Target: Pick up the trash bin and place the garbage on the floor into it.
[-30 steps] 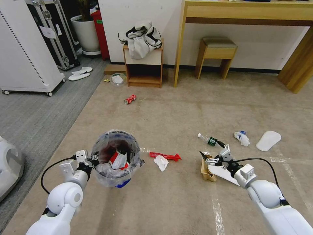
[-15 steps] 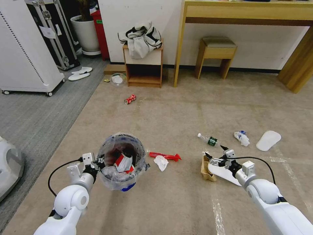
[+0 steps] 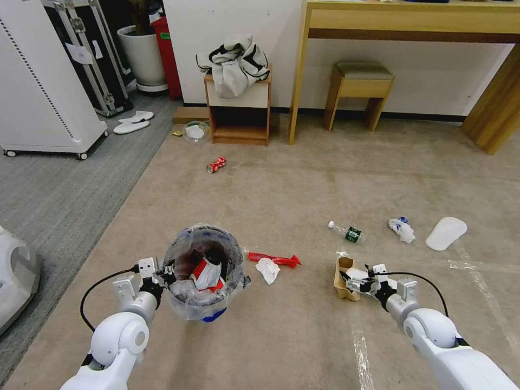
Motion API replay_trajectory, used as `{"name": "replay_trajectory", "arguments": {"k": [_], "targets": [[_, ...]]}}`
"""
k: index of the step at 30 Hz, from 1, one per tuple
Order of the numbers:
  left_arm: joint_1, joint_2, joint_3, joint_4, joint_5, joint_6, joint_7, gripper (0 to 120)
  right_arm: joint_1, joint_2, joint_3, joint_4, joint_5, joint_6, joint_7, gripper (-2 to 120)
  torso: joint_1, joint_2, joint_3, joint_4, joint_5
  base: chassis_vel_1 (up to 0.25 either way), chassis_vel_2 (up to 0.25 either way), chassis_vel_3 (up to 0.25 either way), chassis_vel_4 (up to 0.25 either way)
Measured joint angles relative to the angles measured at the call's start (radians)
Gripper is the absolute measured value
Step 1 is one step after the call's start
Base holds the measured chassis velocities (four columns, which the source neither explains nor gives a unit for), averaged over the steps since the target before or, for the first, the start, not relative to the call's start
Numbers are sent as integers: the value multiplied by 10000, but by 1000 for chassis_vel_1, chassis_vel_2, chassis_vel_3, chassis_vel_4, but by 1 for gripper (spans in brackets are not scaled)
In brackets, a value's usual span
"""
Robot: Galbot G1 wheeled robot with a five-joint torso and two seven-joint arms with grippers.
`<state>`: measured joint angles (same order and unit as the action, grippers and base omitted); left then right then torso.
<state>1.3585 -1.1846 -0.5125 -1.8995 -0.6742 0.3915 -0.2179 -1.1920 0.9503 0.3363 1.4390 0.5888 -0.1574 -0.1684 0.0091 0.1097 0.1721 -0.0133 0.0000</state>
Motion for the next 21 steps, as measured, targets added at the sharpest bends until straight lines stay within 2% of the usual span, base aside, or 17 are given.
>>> {"name": "replay_trajectory", "arguments": {"k": [12,21], "targets": [[92,-54,15,67,91,-87,143,1,310,61,-272,-430,348,-424,715,100,-1,0,0,0,-1,0,0,0,0],[18,-141,96,93,102,-106,156,1,863,151,-569,-1194,-41,-558,1173,100,-1,0,0,1,0,0,0,0,0]]}}
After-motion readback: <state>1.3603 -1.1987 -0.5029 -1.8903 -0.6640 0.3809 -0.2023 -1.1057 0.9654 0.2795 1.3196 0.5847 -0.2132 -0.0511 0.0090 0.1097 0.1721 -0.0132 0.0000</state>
